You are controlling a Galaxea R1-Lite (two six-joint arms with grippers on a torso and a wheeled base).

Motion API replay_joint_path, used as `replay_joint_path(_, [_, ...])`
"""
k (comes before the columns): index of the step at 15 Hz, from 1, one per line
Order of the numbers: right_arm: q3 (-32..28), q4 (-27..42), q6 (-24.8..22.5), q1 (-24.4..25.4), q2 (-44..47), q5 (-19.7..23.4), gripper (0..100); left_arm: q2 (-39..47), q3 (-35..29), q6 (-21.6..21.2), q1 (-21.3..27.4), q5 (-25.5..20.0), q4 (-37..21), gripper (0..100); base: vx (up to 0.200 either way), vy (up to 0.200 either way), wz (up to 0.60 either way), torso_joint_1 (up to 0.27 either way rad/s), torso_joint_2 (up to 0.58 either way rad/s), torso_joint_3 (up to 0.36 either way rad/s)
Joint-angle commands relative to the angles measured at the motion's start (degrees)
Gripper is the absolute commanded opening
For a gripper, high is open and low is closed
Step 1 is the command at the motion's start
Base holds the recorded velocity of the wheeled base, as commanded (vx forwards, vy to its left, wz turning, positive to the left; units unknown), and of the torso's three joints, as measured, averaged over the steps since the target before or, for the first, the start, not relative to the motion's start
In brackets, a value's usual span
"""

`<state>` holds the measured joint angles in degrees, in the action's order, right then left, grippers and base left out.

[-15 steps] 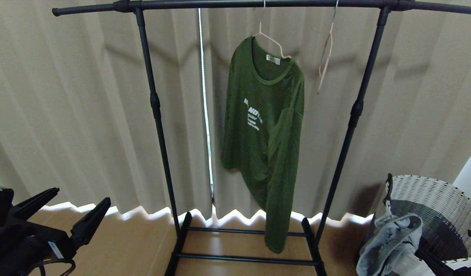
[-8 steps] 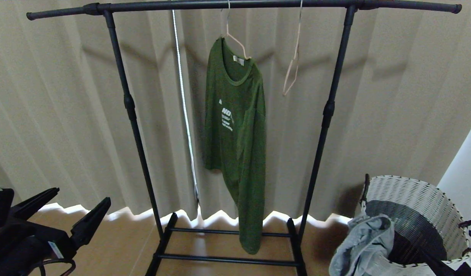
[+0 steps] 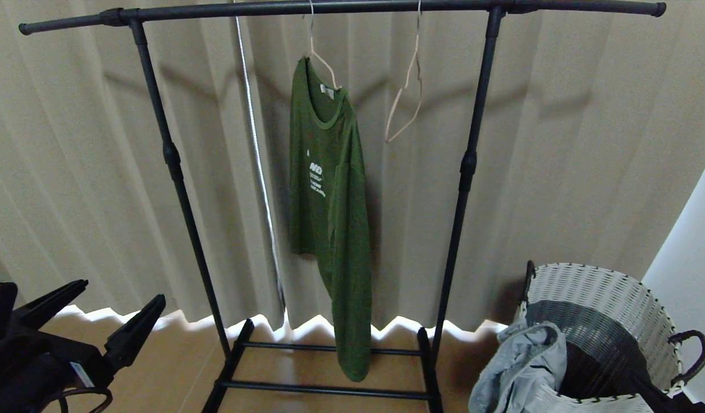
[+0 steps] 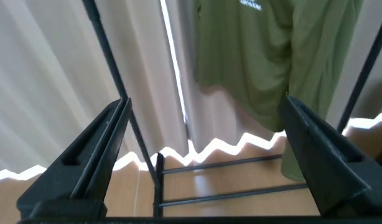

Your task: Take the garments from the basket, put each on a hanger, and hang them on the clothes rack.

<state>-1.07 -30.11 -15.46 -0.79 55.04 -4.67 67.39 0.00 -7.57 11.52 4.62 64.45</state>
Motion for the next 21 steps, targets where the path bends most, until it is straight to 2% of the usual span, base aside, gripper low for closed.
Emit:
replay_joint_path(1, [-0.07, 0.05, -0.10, 0.00, -0.28, 0.01, 100, 0.02, 0.00, 0.10, -0.01, 0.04, 0.06, 100, 0.000, 0.000, 0.00, 0.000, 0.00, 0.000])
replay_joint_path(6, [0.46, 0.05, -1.68, 0.00, -1.52, -0.08, 100, 0.02, 0.00, 0.10, 0.35, -0.05, 0.24, 100, 0.200, 0.000, 0.00, 0.001, 0.01, 0.000])
replay_joint_path(10, [1.07, 1.99, -1.68, 0.09, -1.60, 0.01, 100, 0.11, 0.00, -0.08, 3.77, 0.04, 0.15, 100, 0.200, 0.000, 0.00, 0.006, 0.00, 0.000])
replay_joint_path(15, [1.07, 5.41, -1.59, 0.09, -4.15, 0.36, 100, -1.47, 0.00, -0.52, 5.53, 0.04, 0.24, 100, 0.000, 0.000, 0.00, 0.000, 0.00, 0.000])
replay_joint_path(18, [-0.95, 11.04, -1.86, -0.09, -3.62, 0.10, 100, -0.59, 0.00, -0.87, 5.62, 0.04, 0.06, 100, 0.000, 0.000, 0.00, 0.000, 0.00, 0.000])
replay_joint_path(21, [-6.31, 22.20, -4.05, 0.18, 2.09, 0.36, 100, -0.42, 0.00, -1.04, 5.44, 0.13, -0.64, 100, 0.000, 0.000, 0.00, 0.000, 0.00, 0.000])
